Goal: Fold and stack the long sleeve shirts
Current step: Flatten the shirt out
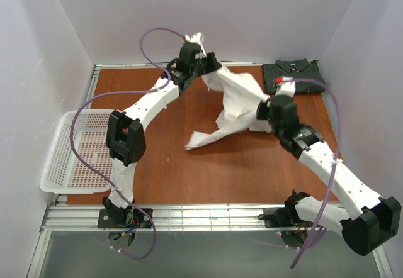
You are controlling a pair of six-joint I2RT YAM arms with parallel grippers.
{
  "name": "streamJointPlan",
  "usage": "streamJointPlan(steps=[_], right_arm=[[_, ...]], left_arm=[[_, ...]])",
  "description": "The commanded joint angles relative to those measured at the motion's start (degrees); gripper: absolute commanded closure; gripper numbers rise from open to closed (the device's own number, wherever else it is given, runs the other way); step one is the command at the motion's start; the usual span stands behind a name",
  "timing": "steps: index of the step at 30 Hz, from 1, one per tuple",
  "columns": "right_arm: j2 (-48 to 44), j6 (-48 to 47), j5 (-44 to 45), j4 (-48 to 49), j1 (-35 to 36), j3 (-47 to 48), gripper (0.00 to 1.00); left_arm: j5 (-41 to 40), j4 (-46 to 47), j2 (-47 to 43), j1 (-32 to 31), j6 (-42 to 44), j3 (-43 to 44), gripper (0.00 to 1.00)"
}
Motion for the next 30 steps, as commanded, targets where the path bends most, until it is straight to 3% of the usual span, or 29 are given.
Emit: streamJointPlan(steps=[1,4,7,10,11,12,13,15,20,21,22,24,25,26,27,29,30], right_arm=[[-0.96,-19.98,8.50,-4.63,-7.36,13.42,0.99],[2.03,-28.79,11.68,-3.58,-8.25,25.90,0.99],[1.87,-35.21,8.29,-1.12,-8.34,31.90,0.99],[-1.73,-39.43,1.79,-0.14,-8.34,30.95,0.99],[-4.70,-39.96,-0.50,-0.49,-8.25,29.64,0.99],[-6.29,-39.79,-3.57,-0.93,-8.34,28.41,0.99],[-8.05,-39.36,-11.61,-1.89,-8.25,25.78,0.99],[-13.06,-36.47,-19.65,-4.97,-8.25,22.87,0.99],[-22.63,-29.17,-45.92,-11.12,-8.25,10.66,0.99],[-23.61,-28.03,-50.40,-12.44,-8.25,8.90,0.99],[-24.75,-25.32,-59.50,-13.41,-8.25,5.58,0.99],[-24.94,-23.28,-68.68,-15.86,-8.25,2.57,0.99],[-25.03,-20.92,-77.69,-16.05,-8.25,0.29,0.95],[-24.94,-18.11,-82.04,-16.05,-8.25,-3.65,0.73],[-25.03,-17.74,-85.83,-16.84,-8.17,-5.69,0.62],[-25.82,-17.38,-87.81,-18.24,-8.08,-8.42,0.39],[-26.08,-16.95,-85.02,-18.68,-8.08,-8.61,0.34]], left_arm=[[-2.96,2.03,-0.07,4.91,3.71,15.98,1.00],[-0.42,2.81,0.55,6.23,4.59,25.24,1.00],[1.08,4.48,-4.10,7.38,6.53,24.41,1.00],[0.29,9.83,-14.89,7.82,7.58,10.29,1.00],[-0.14,11.59,-18.66,7.73,7.58,0.15,1.00],[-0.41,13.08,-24.88,7.82,7.41,-4.48,1.00],[-0.67,15.19,-28.60,7.73,7.06,-8.70,1.00],[-2.07,15.91,-38.41,7.73,5.05,-21.67,1.00],[-6.38,10.83,-58.57,7.65,-1.02,-47.11,1.00],[-8.22,9.42,-61.91,7.64,-2.25,-55.59,1.00],[-8.84,6.54,-68.73,7.64,-5.39,-59.24,1.00],[-8.15,3.27,-74.75,7.73,-7.43,-66.37,1.00],[-7.62,-0.57,-77.91,7.56,-8.66,-71.44,1.00],[-5.27,-2.70,-82.64,7.56,-8.50,-73.15,1.00],[-4.90,-5.33,-85.21,7.56,-8.50,-74.12,0.96],[-4.55,-14.56,-91.08,7.56,-8.06,-74.66,0.75],[-4.37,-17.20,-92.78,7.56,-7.71,-74.14,0.65]])
